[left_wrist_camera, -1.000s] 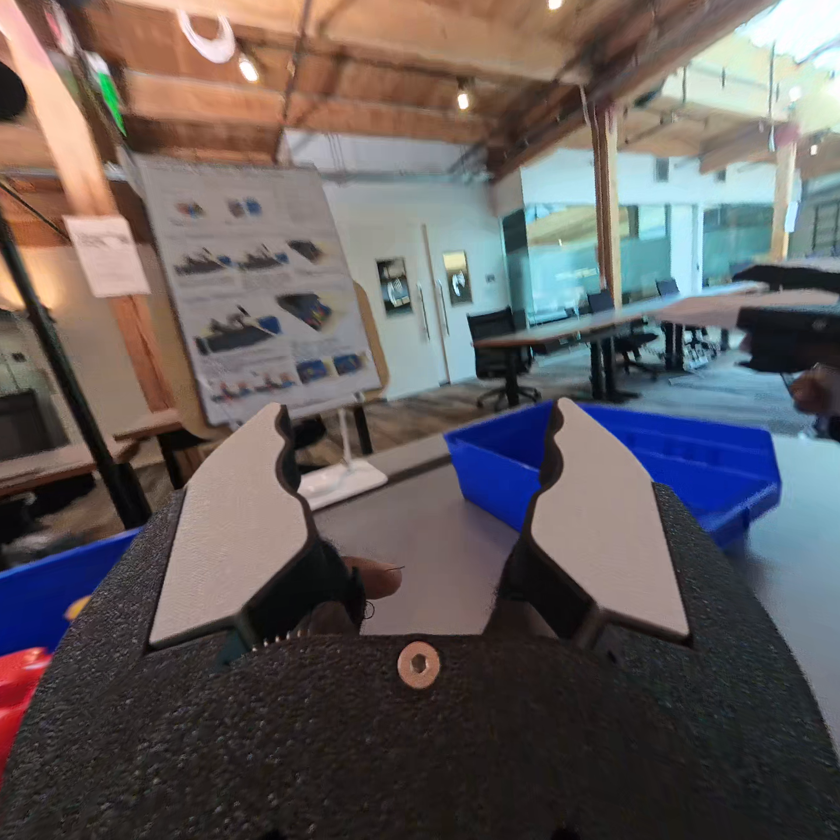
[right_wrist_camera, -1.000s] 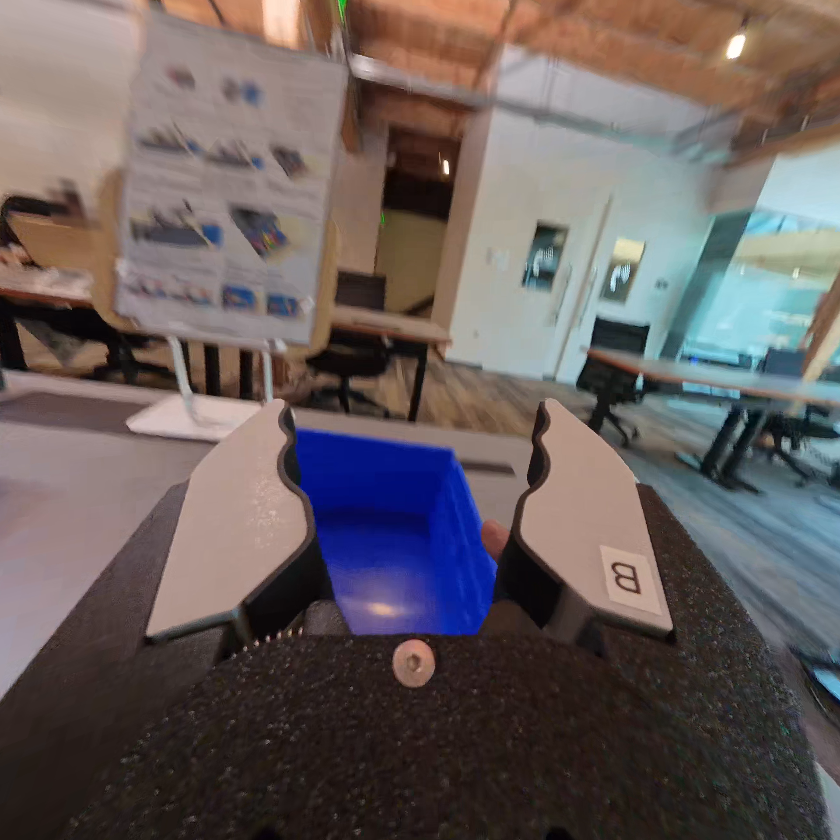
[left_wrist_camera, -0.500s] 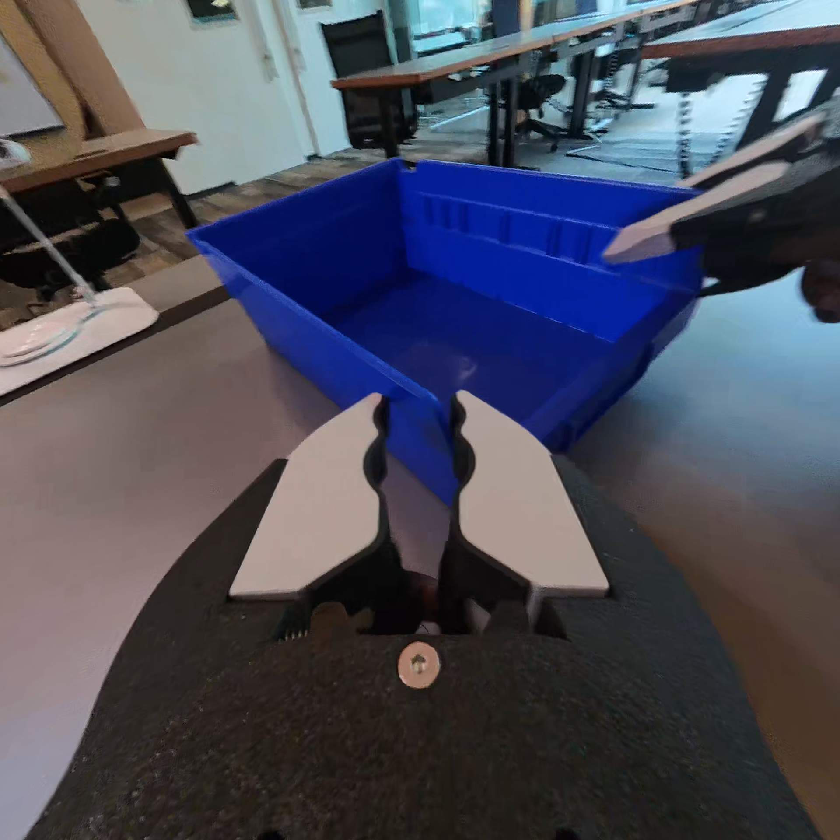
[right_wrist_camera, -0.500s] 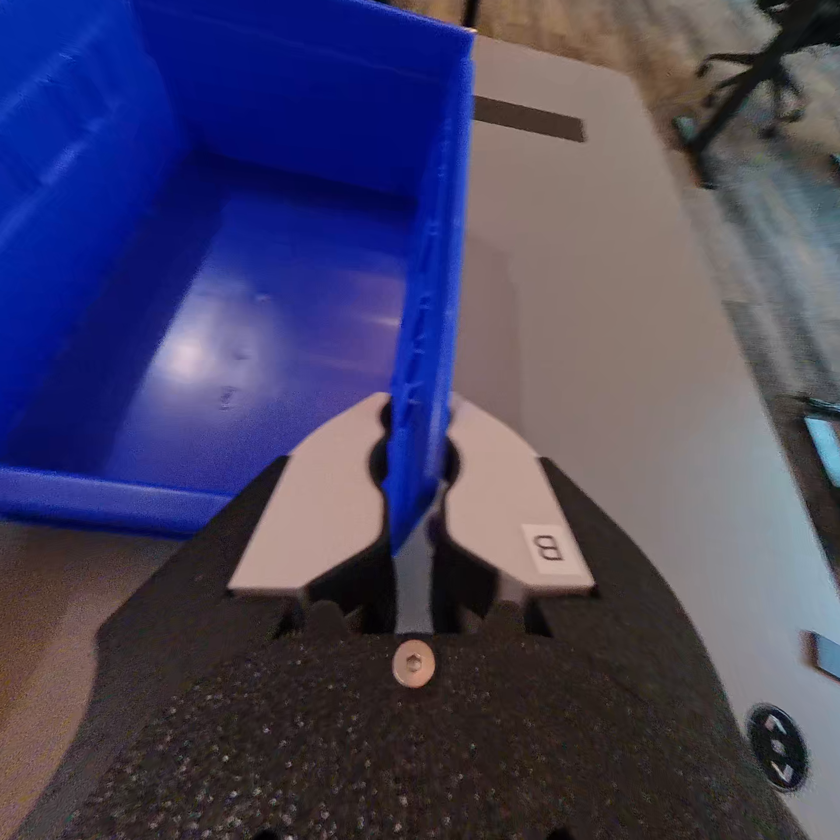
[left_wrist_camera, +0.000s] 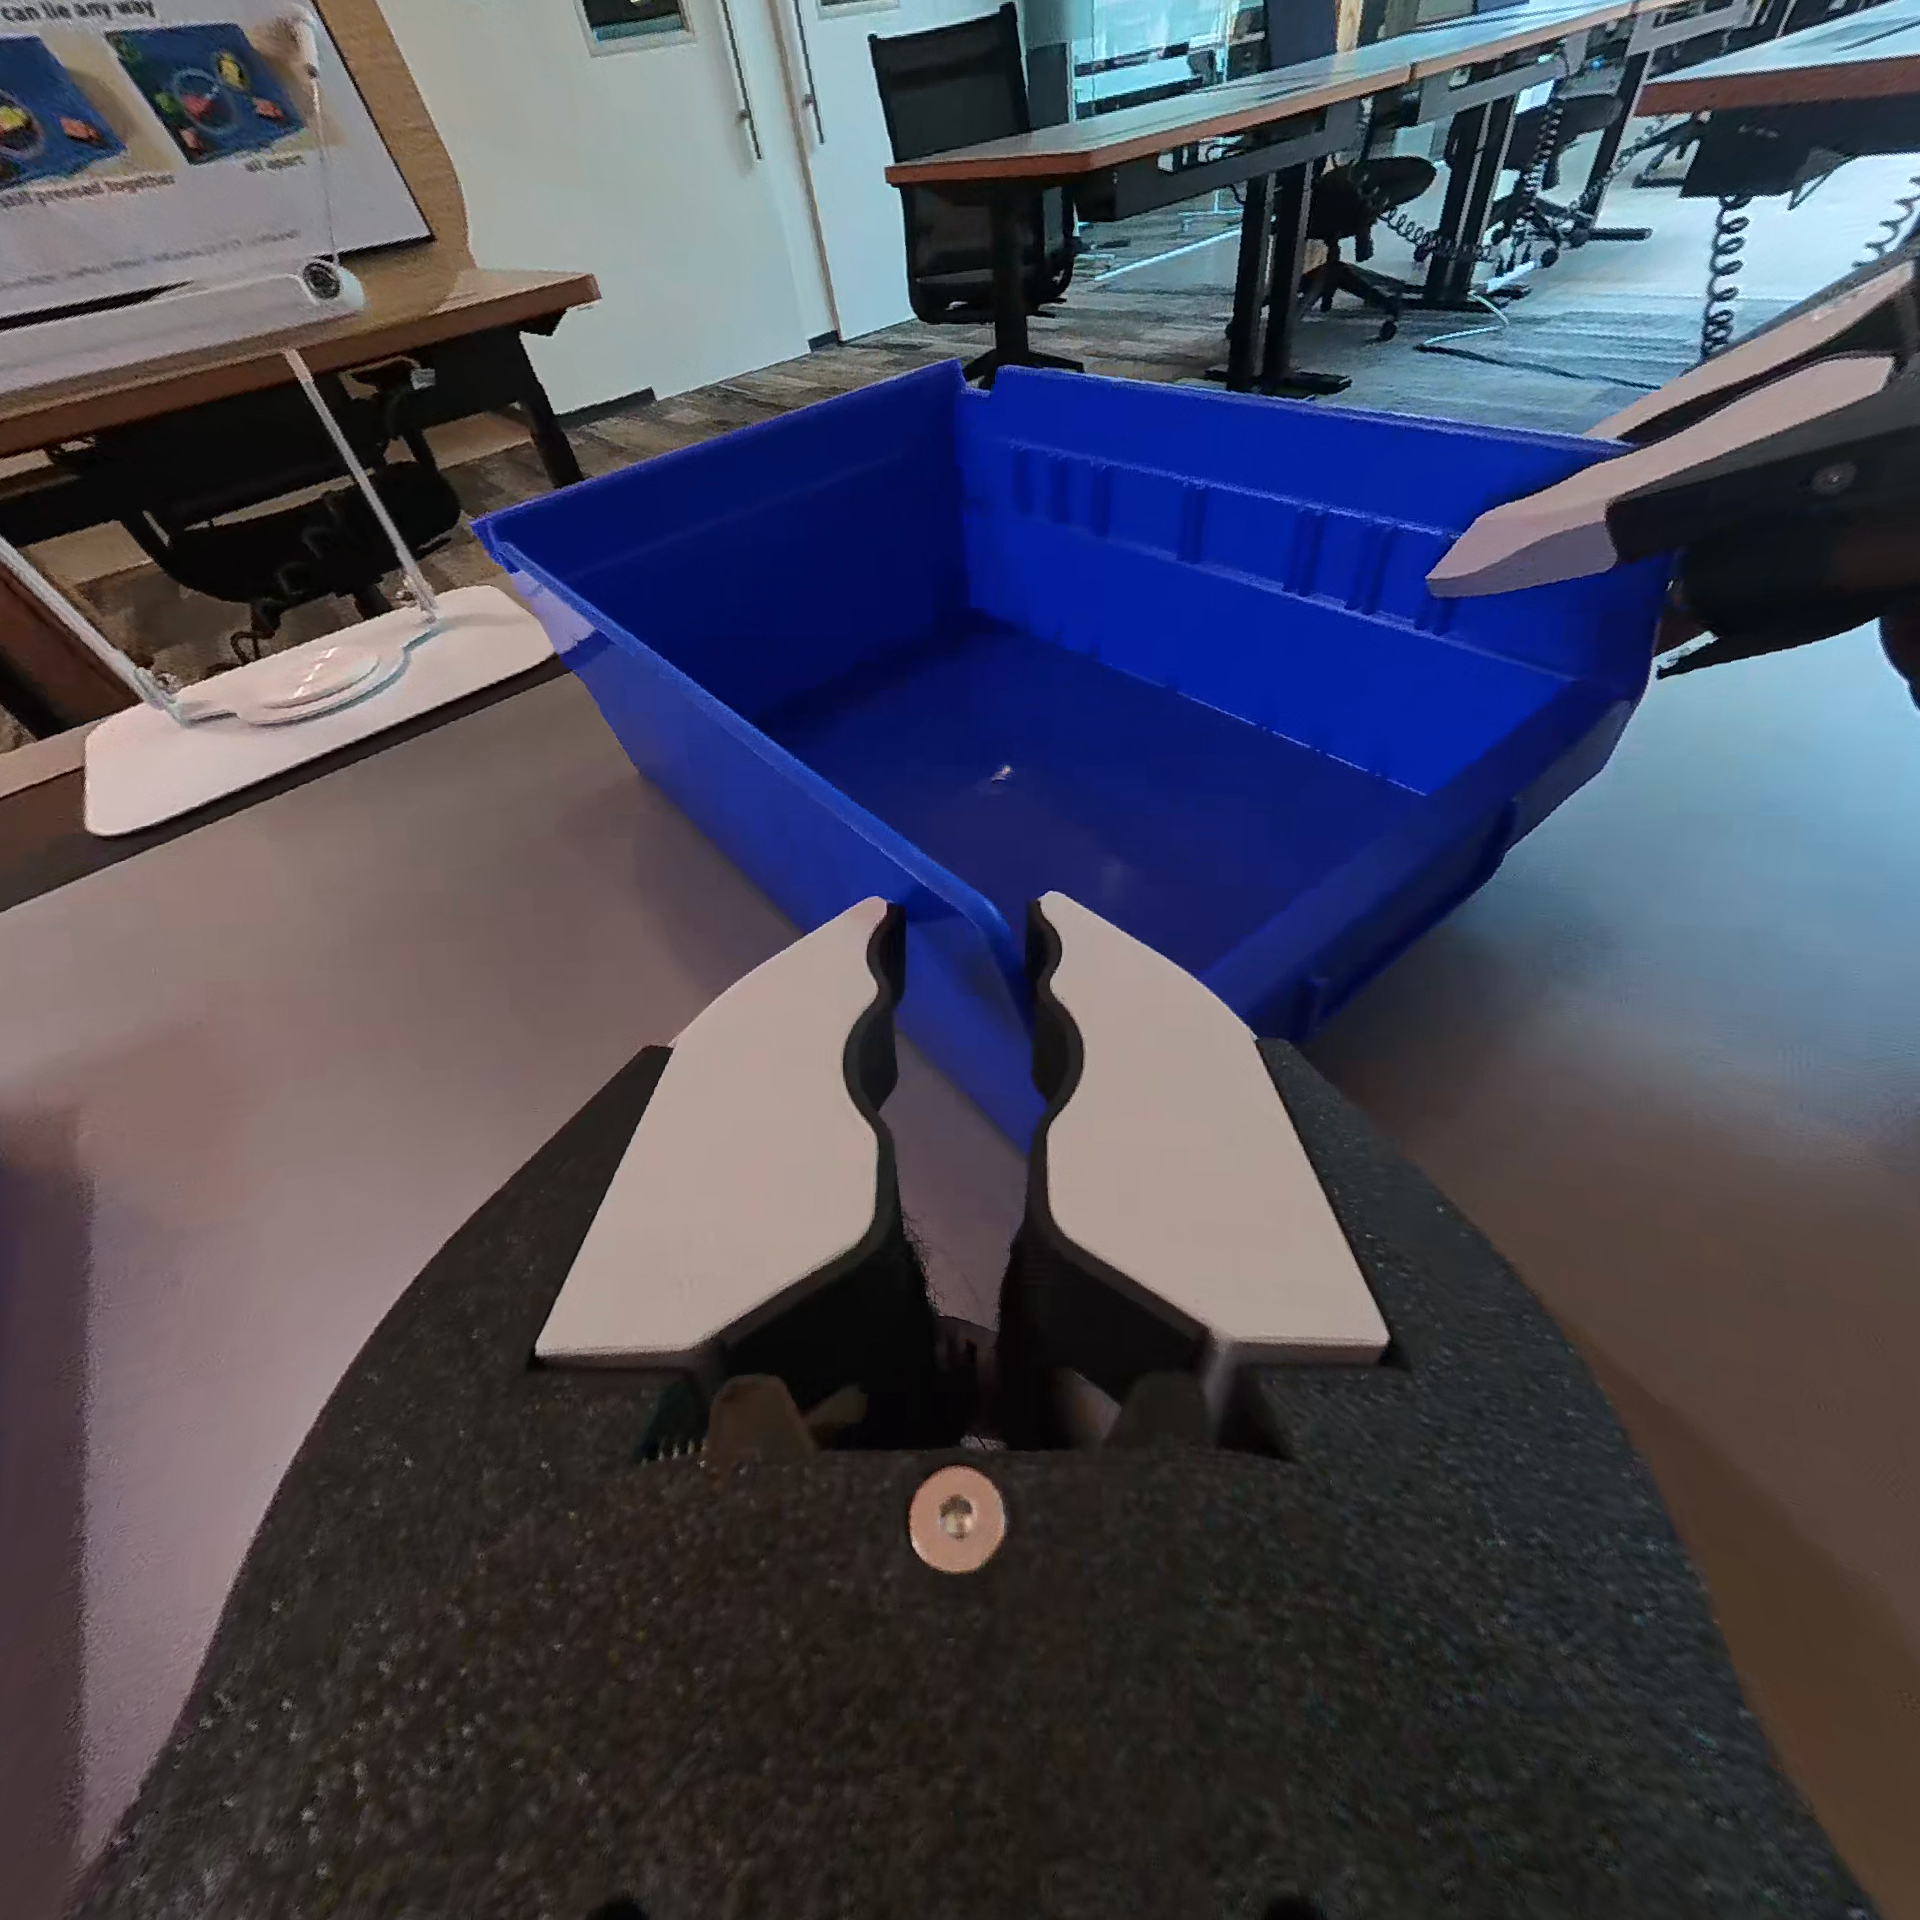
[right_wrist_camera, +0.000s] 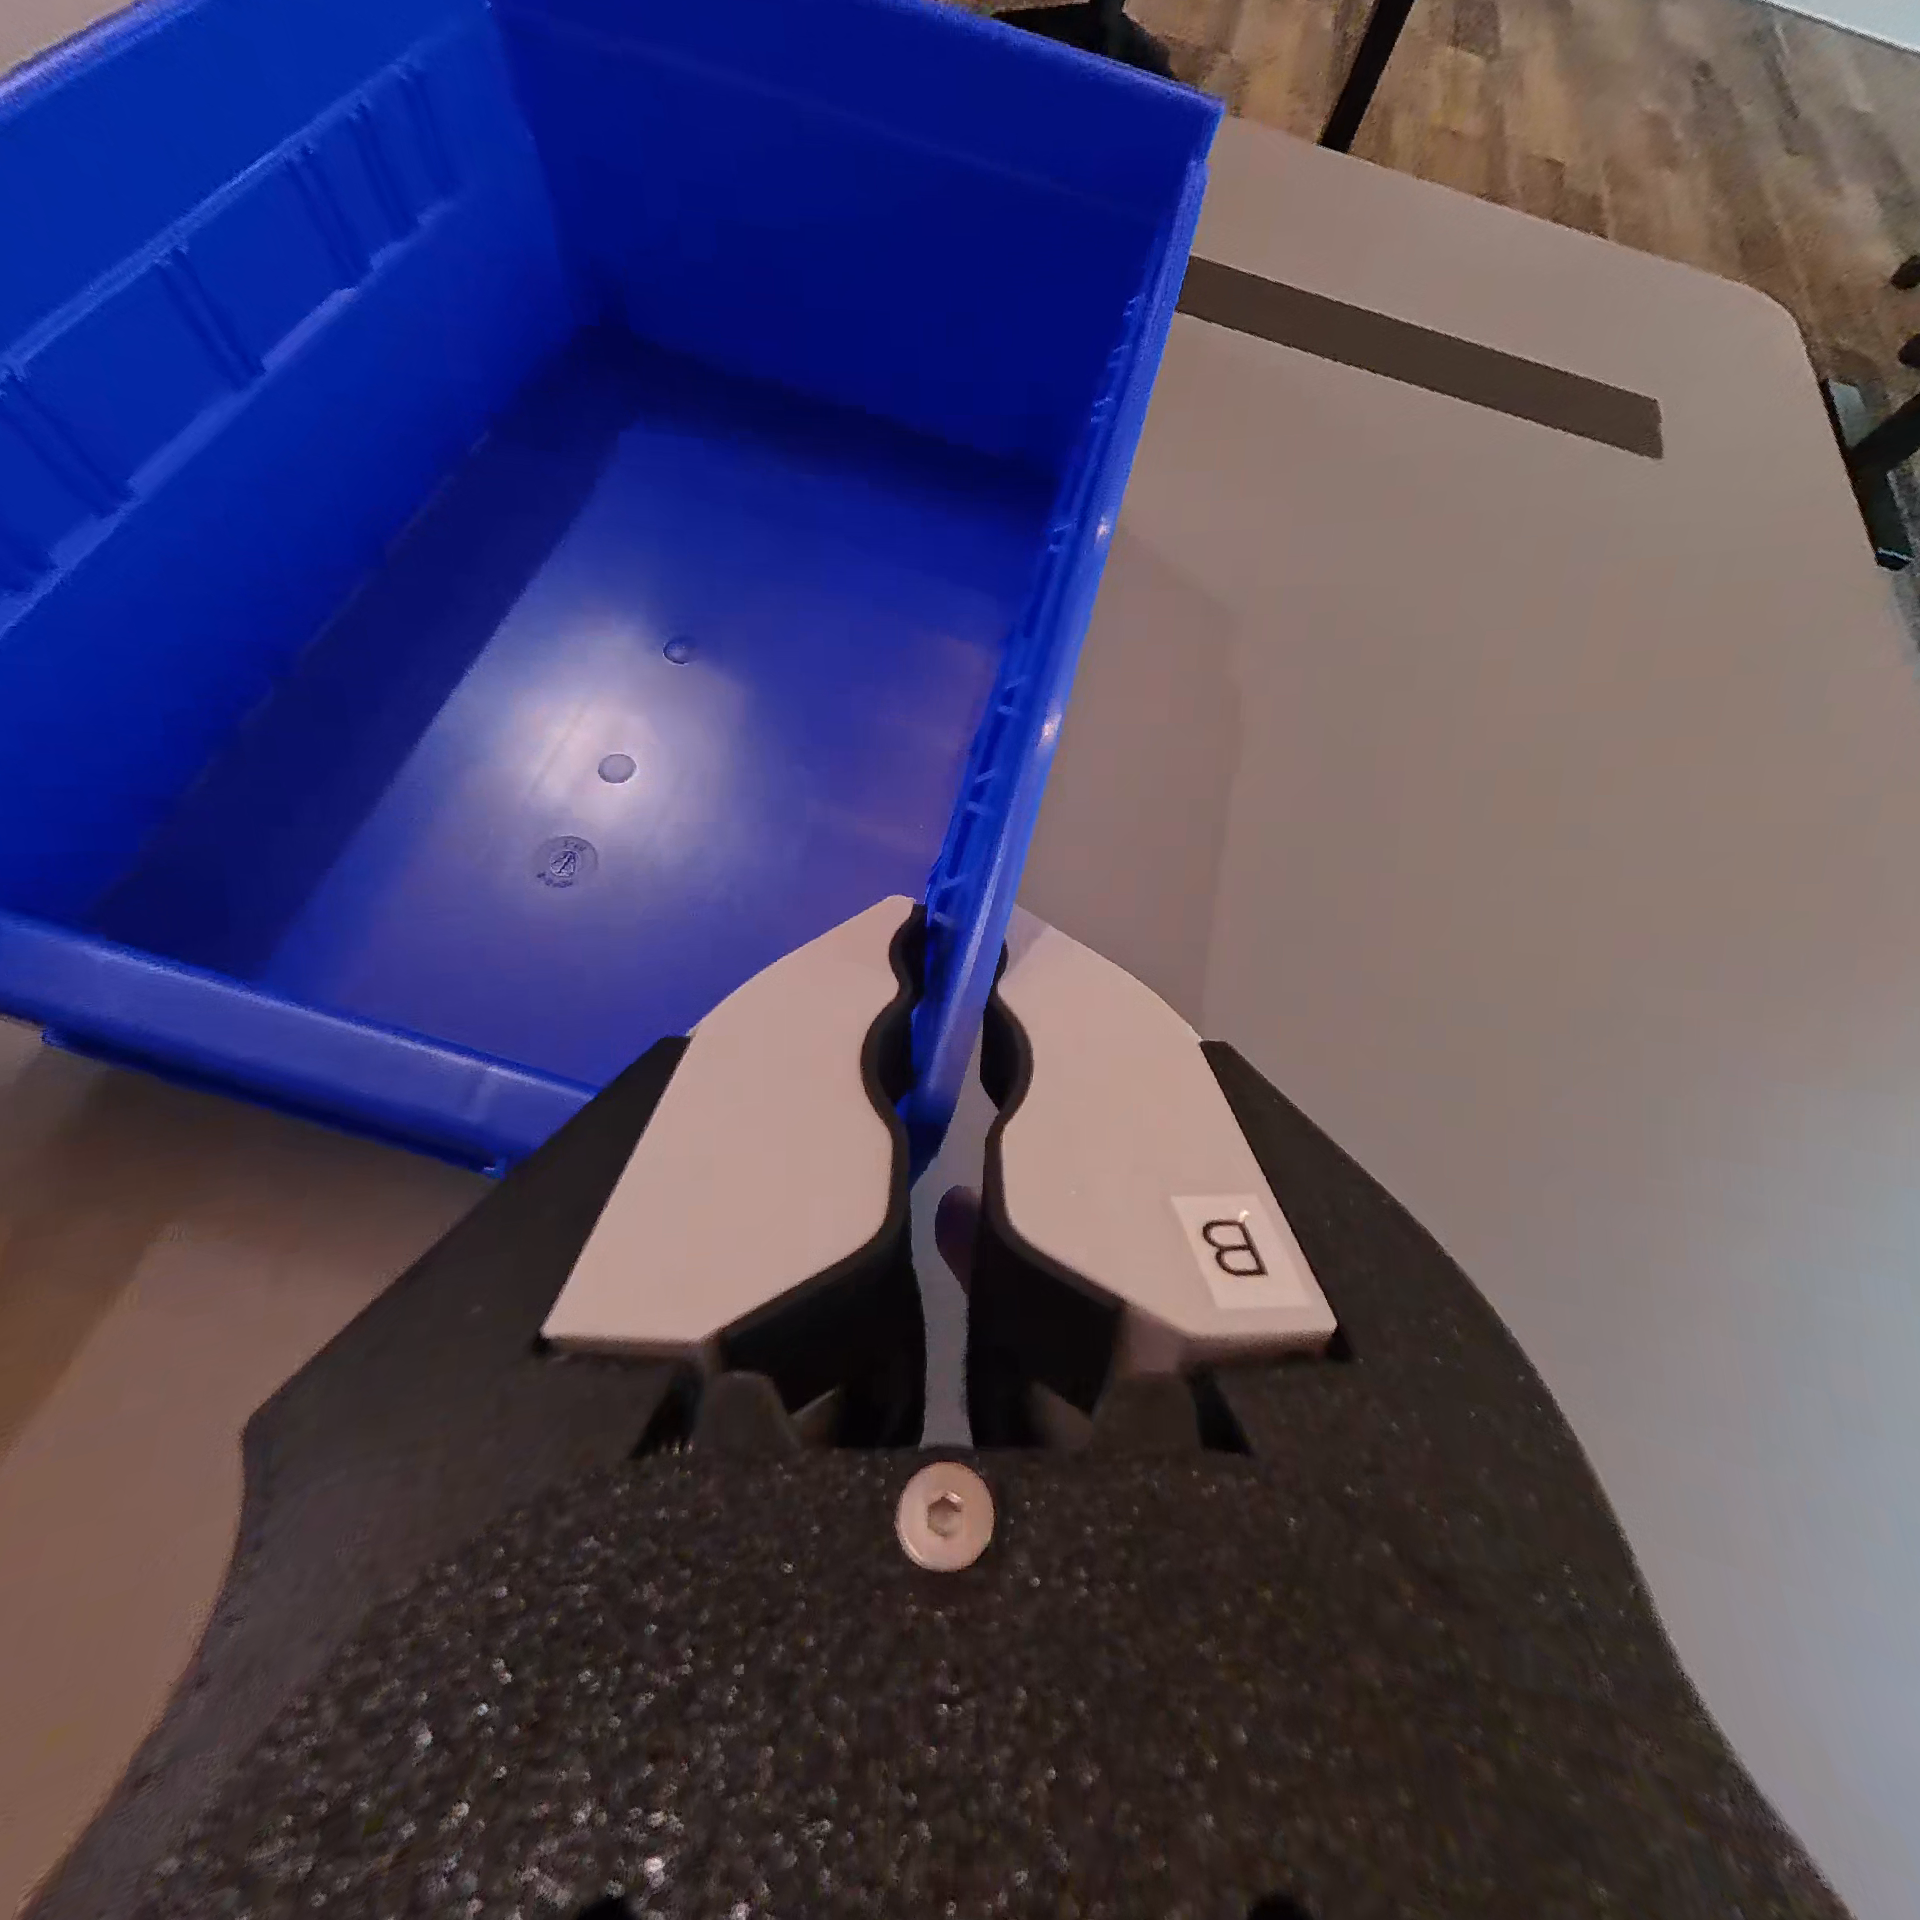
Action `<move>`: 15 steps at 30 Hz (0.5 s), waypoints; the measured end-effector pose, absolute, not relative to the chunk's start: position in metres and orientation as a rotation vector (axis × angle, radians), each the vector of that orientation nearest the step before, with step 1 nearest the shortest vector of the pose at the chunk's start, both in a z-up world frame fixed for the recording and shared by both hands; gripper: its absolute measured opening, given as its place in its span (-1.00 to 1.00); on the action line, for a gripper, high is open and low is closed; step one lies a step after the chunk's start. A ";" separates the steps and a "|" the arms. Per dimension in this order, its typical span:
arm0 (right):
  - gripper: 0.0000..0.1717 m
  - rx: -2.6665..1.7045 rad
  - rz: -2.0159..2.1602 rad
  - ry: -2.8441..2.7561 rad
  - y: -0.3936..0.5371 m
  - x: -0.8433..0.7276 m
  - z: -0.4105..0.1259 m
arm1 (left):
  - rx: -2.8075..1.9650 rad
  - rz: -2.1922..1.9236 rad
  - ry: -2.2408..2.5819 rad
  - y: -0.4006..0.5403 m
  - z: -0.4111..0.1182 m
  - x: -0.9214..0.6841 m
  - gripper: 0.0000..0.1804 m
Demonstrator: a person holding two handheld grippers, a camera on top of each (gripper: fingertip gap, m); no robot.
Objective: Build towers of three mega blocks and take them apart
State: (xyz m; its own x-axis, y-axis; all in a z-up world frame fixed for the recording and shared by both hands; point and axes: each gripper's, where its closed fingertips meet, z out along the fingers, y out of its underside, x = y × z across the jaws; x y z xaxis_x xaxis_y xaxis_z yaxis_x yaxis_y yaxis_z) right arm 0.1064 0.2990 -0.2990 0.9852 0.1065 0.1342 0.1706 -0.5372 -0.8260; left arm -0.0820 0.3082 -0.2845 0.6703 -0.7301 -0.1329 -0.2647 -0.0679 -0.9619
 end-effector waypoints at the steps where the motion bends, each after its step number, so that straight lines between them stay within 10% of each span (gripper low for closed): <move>1: -0.91 -2.145 -0.086 -0.203 0.299 0.105 -0.299 | -1.639 -0.462 0.824 0.308 -0.285 -0.084 -0.76; 15: -0.90 -2.142 -0.063 -0.243 0.307 0.085 -0.299 | -1.652 -0.425 0.788 0.316 -0.284 -0.103 -0.78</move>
